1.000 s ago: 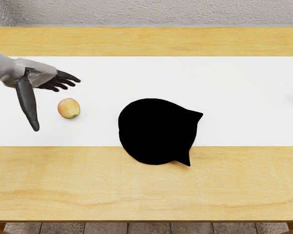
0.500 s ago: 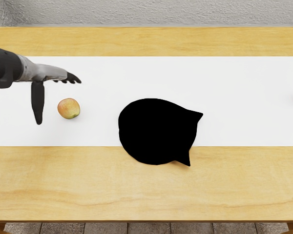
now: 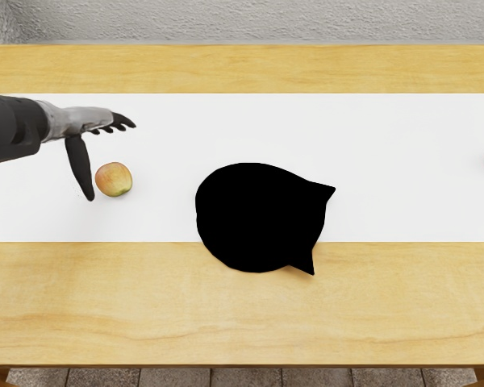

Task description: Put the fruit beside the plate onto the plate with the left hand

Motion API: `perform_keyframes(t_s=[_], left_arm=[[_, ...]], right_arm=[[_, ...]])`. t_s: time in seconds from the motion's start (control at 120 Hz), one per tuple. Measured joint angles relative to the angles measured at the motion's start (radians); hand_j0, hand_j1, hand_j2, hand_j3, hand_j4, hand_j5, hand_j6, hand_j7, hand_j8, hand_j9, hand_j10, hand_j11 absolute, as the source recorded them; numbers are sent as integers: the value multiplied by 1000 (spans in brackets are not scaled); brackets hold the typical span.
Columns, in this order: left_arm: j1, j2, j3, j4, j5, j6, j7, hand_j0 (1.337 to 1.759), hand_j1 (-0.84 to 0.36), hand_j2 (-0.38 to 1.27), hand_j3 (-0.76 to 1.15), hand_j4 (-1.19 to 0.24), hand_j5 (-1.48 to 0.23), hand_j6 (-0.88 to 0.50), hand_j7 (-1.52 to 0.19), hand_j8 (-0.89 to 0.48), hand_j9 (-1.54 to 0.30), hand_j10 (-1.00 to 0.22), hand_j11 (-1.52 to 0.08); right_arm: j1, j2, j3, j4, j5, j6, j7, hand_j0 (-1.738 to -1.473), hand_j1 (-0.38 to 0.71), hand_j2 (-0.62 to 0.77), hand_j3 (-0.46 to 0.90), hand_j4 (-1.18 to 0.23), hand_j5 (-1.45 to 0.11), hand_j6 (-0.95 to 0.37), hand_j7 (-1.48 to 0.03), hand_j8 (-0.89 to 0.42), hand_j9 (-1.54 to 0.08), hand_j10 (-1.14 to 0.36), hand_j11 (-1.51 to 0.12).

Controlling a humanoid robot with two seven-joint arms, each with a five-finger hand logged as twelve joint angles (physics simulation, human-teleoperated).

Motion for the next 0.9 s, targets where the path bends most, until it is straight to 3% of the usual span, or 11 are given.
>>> perform_keyframes(t_s=[0.075,0.392,0.742,0.9], left_arm=[[57,-28,13,7,4,15,0,1658,238,21,0,-99,-123,-101,-123,-100,-123,-99,-122],[71,-66,37,130,23,148,0,1658,240,21,0,-98,-121,-99,-120,-99,-120,-97,-120],[135,-115,56,161,25,231,0,1658,240,21,0,-98,-121,-99,-121,-99,-121,-97,-121],[145,-113,57,180,25,233,0,1658,162,34,0,-163,-206,-164,-206,-164,-206,-162,-205]], right_arm=[[0,0,0,0,0,0,0,-1658,-322,-5,0,-22,-29,-22,-29,-22,-29,-22,-29],[0,0,0,0,0,0,0,-1658,-322,-5,0,-22,-29,-22,-29,-22,-29,-22,-29],[0,0,0,0,0,0,0,-1658,-322,-4,0,-22,-29,-22,-29,-22,-29,-22,-29],[0,0,0,0,0,0,0,-1658,-322,-4,0,-22,-29,-22,-29,-22,-29,-22,-29]])
